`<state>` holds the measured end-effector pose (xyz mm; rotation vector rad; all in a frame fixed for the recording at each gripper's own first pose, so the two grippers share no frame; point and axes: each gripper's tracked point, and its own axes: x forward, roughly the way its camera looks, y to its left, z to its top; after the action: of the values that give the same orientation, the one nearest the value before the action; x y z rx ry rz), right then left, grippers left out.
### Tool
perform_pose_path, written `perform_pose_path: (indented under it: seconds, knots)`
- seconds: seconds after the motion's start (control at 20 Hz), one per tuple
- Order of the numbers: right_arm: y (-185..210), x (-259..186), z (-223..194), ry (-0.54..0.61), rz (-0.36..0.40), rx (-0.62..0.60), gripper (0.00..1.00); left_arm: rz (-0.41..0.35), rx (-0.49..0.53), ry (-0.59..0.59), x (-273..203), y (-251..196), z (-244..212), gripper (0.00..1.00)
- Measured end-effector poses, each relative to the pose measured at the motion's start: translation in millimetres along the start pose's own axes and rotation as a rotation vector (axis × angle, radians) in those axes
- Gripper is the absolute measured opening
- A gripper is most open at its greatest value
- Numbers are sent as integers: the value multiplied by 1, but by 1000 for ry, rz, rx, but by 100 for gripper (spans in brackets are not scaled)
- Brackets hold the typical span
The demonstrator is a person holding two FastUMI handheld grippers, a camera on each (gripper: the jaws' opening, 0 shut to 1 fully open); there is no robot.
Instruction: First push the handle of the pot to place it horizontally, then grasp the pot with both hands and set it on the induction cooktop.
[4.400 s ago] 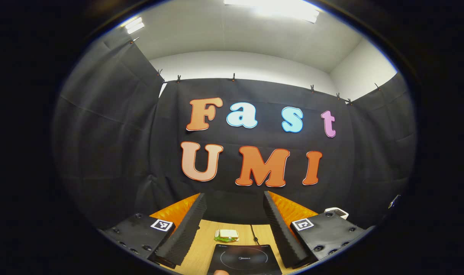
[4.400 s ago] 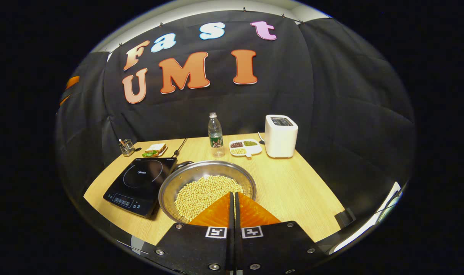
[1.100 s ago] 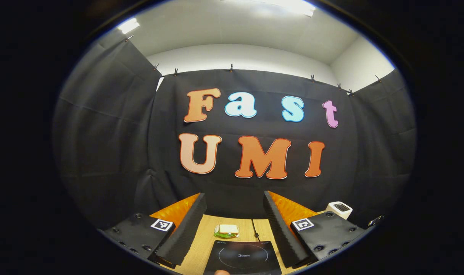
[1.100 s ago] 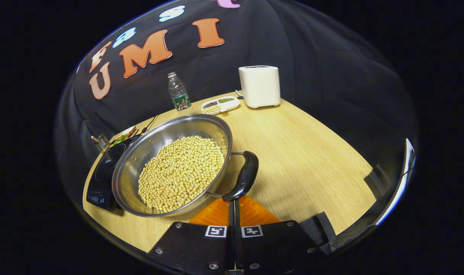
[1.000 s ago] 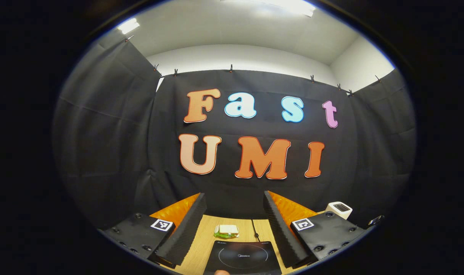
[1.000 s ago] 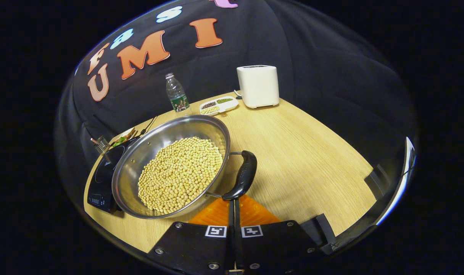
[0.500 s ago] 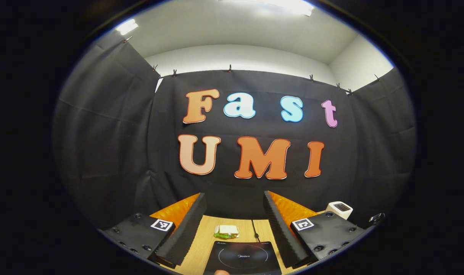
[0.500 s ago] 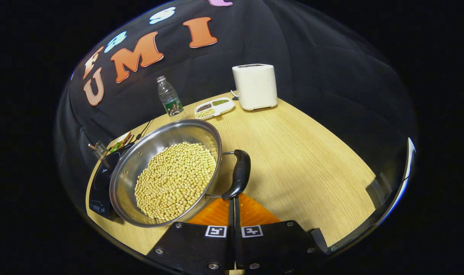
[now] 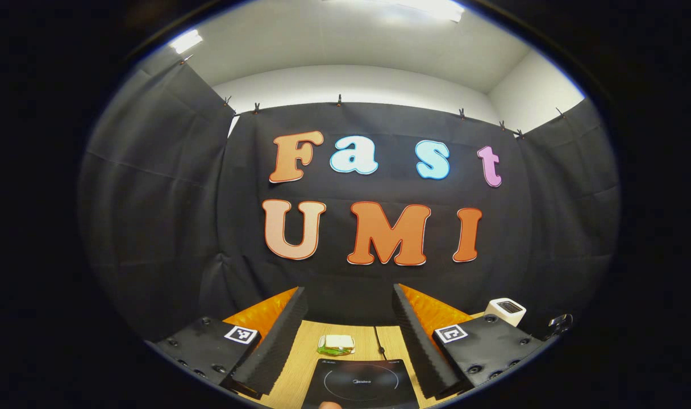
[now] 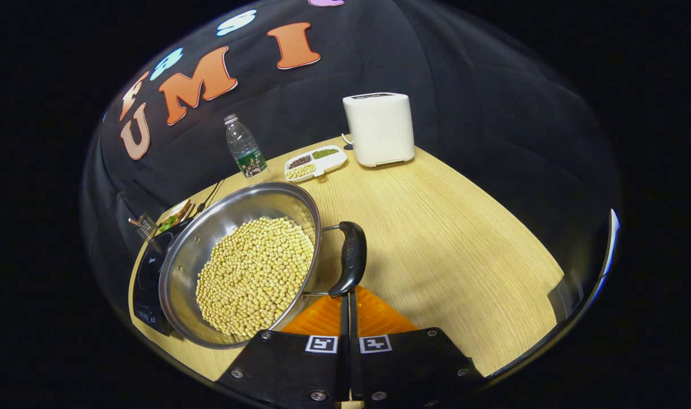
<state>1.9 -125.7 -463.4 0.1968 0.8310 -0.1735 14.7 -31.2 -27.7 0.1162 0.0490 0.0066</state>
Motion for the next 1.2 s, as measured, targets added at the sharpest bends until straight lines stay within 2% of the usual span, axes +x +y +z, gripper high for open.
perform_pose_path:
  seconds: [1.2]
  knots:
    - [-13,27,20,27,-31,20,0,8,-8,59,21,-5,-31,98]
